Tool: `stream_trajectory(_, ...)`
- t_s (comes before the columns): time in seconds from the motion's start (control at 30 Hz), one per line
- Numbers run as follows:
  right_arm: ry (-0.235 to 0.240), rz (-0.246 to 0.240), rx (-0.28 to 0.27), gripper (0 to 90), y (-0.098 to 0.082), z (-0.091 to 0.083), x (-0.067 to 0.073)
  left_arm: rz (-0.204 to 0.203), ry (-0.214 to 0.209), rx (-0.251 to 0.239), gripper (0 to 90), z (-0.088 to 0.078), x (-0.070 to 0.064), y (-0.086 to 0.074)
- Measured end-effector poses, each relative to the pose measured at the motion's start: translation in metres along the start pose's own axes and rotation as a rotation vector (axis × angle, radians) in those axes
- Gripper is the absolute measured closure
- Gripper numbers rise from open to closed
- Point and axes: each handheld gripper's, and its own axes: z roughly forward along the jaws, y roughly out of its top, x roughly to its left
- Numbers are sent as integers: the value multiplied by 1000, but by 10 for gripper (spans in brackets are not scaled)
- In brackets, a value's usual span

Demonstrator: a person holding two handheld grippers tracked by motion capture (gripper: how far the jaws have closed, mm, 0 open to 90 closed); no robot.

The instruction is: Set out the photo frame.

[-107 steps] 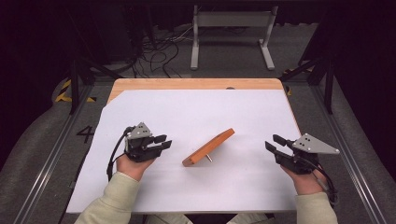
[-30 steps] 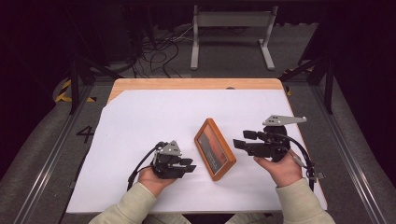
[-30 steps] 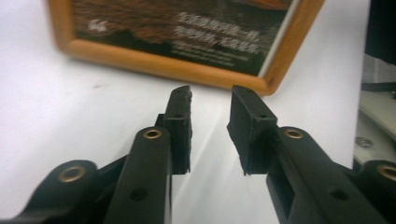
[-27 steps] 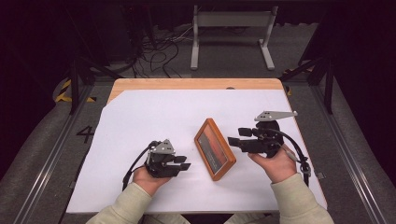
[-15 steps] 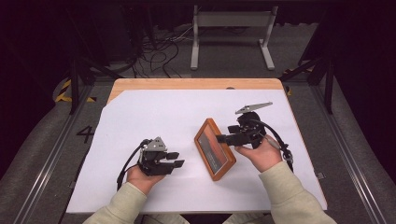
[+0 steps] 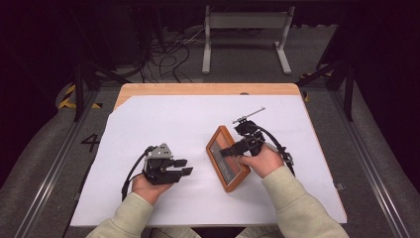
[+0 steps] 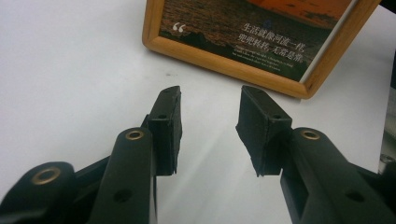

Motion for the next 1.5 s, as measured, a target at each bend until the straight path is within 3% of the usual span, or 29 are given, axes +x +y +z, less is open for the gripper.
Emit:
stream_trajectory(0.1,2,16,28,516,1,2,1,6,-2,-1,594,0,-1,0)
stream_trajectory(0.13,2,26,58,578,3,3,2,6,-2,-3,595,0,-1,0)
stream_trajectory(0.2,-14,31,70,605,4,3,4,7,-2,-4,595,-1,-1,0)
stream_trajectory(0.23,-44,44,92,673,6,3,6,11,-1,-6,595,-1,-1,0)
stream_trajectory(0.27,-40,46,96,700,7,2,6,14,-5,-8,594,-2,-1,0)
stream_trajectory(0.33,-35,44,102,710,8,1,5,16,-6,-14,593,-3,-1,0)
stream_trajectory(0.47,-39,-22,138,715,12,-1,11,8,3,-34,591,-10,4,0)
stream_trajectory(0.6,-54,-83,140,715,19,-11,17,-8,14,-43,590,-13,7,-2)
stream_trajectory(0.77,-48,-196,135,716,30,-29,29,-23,35,-52,589,-20,11,-6)
stream_trajectory(0.87,-45,-317,154,715,38,-35,37,-32,49,-53,589,-24,12,-9)
stream_trajectory(0.93,-52,-341,161,716,40,-36,38,-40,58,-56,589,-27,13,-11)
stream_trajectory(1.07,-62,-492,210,716,48,-38,47,-65,82,-69,589,-36,18,-17)
stream_trajectory(1.27,-10,-788,272,718,49,-29,55,-86,103,-73,588,-45,21,-25)
stream_trajectory(1.33,8,-830,305,719,49,-23,55,-87,109,-73,588,-46,21,-26)
stream_trajectory(1.5,31,-826,377,719,50,-3,48,-94,115,-74,588,-48,23,-28)
